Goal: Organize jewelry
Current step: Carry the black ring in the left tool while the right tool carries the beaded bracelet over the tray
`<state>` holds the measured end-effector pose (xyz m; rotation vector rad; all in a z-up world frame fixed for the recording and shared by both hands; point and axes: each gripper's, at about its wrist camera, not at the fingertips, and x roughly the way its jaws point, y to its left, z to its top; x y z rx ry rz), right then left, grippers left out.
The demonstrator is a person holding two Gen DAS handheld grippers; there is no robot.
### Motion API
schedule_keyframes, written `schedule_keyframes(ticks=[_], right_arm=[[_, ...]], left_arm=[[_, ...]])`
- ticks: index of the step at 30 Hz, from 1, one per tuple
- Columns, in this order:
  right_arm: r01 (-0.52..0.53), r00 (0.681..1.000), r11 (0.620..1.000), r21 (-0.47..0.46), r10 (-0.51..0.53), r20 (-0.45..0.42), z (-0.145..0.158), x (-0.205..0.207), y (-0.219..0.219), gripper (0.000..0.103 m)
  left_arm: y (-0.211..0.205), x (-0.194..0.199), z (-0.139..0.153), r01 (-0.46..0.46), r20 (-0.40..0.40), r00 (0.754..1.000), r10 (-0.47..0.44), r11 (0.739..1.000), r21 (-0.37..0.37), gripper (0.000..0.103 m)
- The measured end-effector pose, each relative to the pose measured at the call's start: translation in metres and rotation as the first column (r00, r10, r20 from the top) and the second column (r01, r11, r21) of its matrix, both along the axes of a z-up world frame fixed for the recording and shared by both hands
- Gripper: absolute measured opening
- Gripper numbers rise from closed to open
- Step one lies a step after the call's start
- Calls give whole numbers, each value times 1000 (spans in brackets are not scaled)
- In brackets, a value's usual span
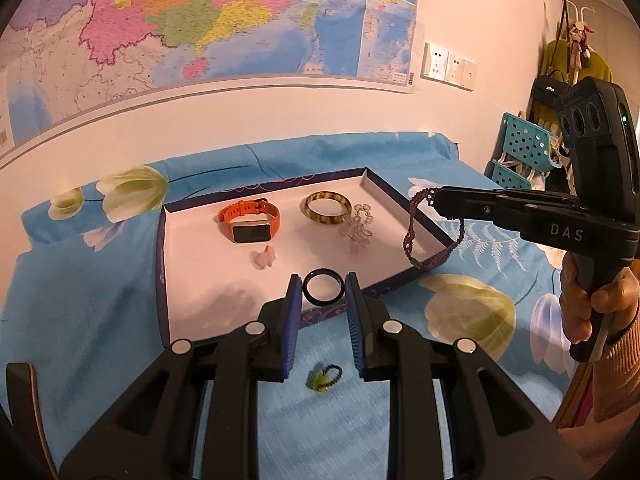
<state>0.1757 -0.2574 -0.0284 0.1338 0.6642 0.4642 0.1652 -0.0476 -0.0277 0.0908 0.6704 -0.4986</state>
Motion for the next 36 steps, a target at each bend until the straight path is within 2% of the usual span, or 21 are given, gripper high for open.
schedule_keyframes(ticks=[16,36], right_arm=[[26,998,1000,17,-24,-62,-17,40,1,2],[34,990,999,24,-30,-139,-40,78,5,2]], left_arm=[[-5,32,-11,-30,-22,999,31,999,35,22],[-12,75,-39,-59,-102,993,66,996,71,22]])
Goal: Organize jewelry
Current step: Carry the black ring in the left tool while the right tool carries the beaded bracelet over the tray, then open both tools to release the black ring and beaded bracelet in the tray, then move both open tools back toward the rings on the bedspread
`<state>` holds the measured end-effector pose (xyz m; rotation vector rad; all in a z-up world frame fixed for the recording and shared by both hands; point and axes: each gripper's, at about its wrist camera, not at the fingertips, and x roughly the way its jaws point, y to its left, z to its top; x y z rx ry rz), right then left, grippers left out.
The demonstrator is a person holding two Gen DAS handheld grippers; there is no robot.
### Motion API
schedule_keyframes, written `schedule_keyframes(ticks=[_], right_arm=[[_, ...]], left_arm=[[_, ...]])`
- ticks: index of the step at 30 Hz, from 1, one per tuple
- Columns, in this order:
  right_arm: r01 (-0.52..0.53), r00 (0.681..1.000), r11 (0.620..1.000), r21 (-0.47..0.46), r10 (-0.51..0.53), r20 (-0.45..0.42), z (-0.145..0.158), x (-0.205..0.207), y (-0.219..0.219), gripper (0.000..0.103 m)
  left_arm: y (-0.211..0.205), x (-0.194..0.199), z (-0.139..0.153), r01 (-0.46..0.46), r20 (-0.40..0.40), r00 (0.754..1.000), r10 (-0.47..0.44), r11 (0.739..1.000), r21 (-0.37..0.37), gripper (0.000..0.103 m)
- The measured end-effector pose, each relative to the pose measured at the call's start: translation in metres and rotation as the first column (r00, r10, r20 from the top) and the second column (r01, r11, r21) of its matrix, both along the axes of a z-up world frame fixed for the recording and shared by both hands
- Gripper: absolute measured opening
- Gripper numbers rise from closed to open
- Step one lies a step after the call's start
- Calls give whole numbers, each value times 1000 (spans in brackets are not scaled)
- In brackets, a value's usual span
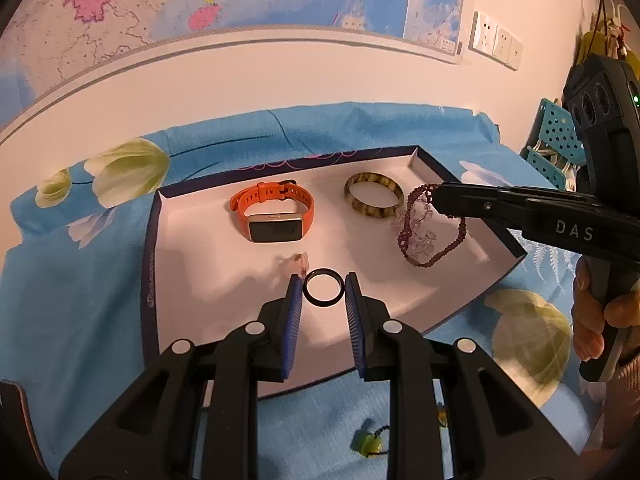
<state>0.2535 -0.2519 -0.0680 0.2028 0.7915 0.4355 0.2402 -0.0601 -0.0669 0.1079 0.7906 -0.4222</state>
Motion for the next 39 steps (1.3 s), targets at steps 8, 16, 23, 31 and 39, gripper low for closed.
schedule_keyframes(ticks=[8,16,23,31,39], right_arm=[[30,999,999,-20,-30,-35,-11,14,-3,2],[61,997,997,-37,-63,-50,-18,24,-6,6],[74,996,996,-52,-76,-40,-15,20,-7,8],[50,999,996,-70,-49,13,1,-7,-7,25],[-28,999,997,-78,30,23,5,-47,0,34]], left_arm=[[-7,14,-13,-1,-43,999,2,1000,22,22],[-13,27,-22,9,-76,997,-5,999,50,23],[-14,30,-26,6,-86,996,-1,998,55,26],[-1,18,-7,-22,-27,999,22,1000,0,41],[24,-17,18,-24,33,999,26,998,-56,42]])
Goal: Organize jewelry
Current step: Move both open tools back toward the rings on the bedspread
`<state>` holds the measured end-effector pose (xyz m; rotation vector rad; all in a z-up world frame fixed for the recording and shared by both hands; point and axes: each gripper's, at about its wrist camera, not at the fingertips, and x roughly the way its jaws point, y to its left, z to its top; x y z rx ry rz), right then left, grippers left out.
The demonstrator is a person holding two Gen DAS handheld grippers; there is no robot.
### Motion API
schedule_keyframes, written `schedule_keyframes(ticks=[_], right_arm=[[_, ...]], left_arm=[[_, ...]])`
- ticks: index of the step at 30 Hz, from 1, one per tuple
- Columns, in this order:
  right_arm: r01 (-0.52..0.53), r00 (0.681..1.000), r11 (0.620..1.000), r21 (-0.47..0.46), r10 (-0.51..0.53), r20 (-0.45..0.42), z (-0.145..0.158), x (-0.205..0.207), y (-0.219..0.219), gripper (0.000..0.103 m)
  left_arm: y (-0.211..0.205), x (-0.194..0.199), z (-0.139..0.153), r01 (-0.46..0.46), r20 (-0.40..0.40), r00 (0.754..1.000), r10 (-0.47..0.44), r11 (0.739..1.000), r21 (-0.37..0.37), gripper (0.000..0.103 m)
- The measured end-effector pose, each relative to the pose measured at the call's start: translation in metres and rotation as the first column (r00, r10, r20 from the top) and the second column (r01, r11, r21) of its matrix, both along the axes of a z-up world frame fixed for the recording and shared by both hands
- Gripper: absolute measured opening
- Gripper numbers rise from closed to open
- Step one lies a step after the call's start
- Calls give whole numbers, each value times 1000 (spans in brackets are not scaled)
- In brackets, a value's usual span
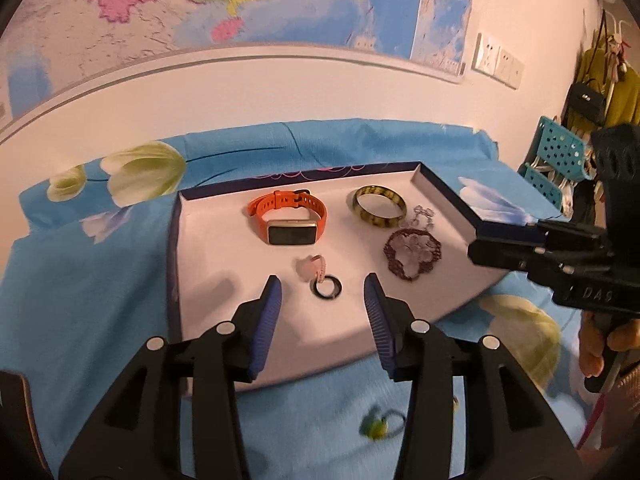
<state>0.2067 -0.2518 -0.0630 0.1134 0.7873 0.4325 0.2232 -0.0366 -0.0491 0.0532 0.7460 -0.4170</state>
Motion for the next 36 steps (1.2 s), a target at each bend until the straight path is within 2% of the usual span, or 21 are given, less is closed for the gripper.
schedule_keyframes(ticks=[4,14,23,36], right_arm=[[-17,1000,1000,-1,17,-7,-5,-17,3,35],[-60,997,998,-14,59,-49,-21,-52,10,35],[-28,996,1000,3,28,-81,-33,-69,-1,35],[-40,995,999,15,41,-94,-39,-78,3,35]], left_arm=[[12,-25,2,0,22,1000,0,1000,-6,43],[23,-65,-13,15,-4,1000,-15,1000,-15,43],[17,-80,-23,37,-16,999,-37,999,-6,43],[6,-88,-33,57,-41,998,-56,998,0,43]])
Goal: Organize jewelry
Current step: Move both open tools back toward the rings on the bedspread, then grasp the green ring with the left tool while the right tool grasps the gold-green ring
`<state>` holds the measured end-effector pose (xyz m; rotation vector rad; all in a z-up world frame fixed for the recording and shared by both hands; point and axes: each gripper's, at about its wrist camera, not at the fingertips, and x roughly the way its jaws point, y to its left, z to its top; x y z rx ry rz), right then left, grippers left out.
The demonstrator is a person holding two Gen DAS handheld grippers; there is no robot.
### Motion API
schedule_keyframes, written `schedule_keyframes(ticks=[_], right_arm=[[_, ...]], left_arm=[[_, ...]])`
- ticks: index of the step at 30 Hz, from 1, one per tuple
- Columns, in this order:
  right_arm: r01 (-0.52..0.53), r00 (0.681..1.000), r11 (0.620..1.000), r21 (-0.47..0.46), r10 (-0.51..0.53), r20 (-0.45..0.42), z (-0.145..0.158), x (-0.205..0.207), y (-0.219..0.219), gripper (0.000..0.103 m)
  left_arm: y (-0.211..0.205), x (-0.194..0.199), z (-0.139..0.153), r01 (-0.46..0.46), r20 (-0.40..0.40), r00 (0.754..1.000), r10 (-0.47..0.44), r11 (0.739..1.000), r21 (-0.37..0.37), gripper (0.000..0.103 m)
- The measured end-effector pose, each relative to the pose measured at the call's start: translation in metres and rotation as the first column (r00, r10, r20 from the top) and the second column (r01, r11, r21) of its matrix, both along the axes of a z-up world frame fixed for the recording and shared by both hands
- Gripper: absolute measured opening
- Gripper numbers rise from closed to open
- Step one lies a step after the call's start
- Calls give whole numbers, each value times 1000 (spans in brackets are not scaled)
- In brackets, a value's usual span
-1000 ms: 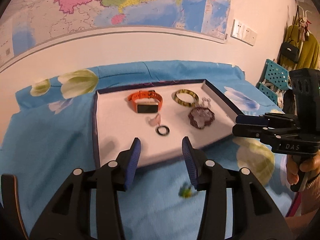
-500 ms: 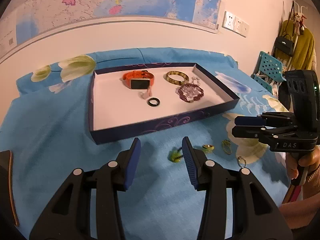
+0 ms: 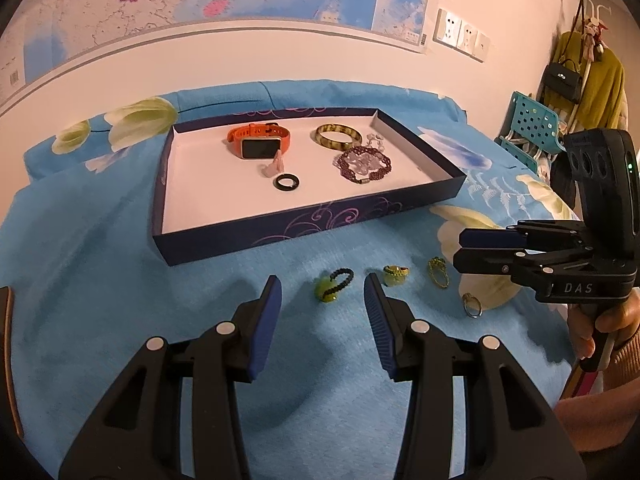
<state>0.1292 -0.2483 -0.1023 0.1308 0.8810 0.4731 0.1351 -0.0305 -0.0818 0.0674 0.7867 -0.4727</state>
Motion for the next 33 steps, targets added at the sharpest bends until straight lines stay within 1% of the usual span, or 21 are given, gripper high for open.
schedule_keyframes(ticks=[17,33], right_arm=[[-9,1000,1000,-17,9,-8,-5,-8,2,35],[-43,999,998,-45,43,-6,-8,-5,19,34]], left_arm=[[-7,-3,-7,24,-25,999,-24,1000,-4,43],[-9,1,-9,11,-44,999,-11,1000,-1,43]])
